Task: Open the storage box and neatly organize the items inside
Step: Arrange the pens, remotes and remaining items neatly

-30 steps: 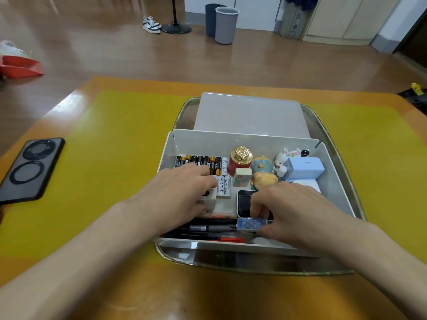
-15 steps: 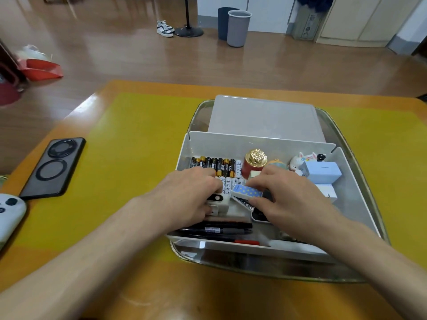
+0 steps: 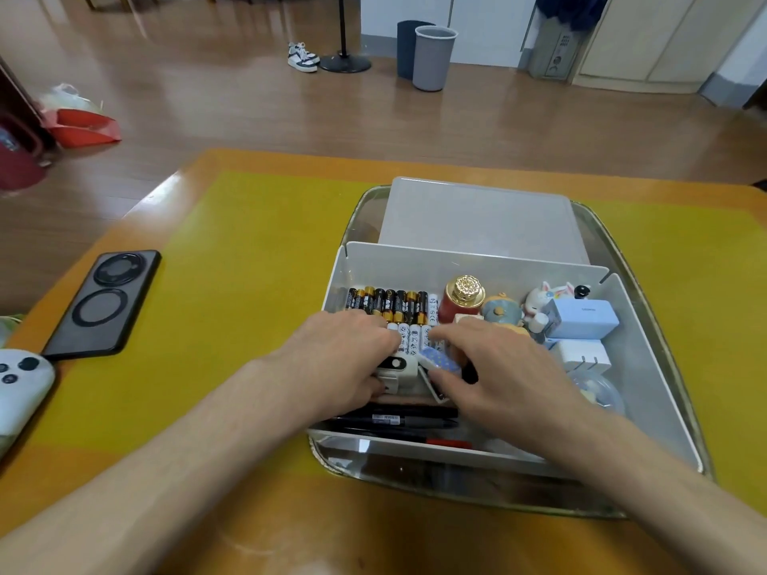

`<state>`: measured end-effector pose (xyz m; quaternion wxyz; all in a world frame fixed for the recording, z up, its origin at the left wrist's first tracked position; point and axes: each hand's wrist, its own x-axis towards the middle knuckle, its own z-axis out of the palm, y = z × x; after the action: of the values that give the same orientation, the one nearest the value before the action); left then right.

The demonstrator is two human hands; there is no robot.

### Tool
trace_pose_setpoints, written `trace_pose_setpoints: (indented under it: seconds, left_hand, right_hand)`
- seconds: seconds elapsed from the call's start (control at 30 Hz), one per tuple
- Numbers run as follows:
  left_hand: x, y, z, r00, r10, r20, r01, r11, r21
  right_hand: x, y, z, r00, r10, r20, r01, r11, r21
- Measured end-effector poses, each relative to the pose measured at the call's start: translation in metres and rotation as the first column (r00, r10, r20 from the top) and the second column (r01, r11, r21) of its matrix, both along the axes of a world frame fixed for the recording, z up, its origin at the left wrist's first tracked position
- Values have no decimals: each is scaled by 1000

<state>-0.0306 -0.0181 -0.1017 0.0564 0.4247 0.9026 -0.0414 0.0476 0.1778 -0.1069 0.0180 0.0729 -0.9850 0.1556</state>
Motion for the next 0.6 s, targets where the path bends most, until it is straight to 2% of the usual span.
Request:
trace_pose_setpoints:
  seconds: [0.1,0.27,0.47,0.6]
  left_hand:
    - [0,-1,1,1000,7,-2,-7,1000,-1]
    - [1,0,2,1000,4,-19,-4,1000,3]
    - [2,3,3,1000,15,10,-15,1000,1]
    - [4,12,7,999,32,30,-36,991,126]
  right_hand:
    - [1,4,2,996,68,54,-70,997,19]
    - [4,9,2,999,32,25,-32,999,16]
    - [9,17,13,996,-73,42,77,992,-103]
    - [11,31,26,987,-151,50,158,970,-185]
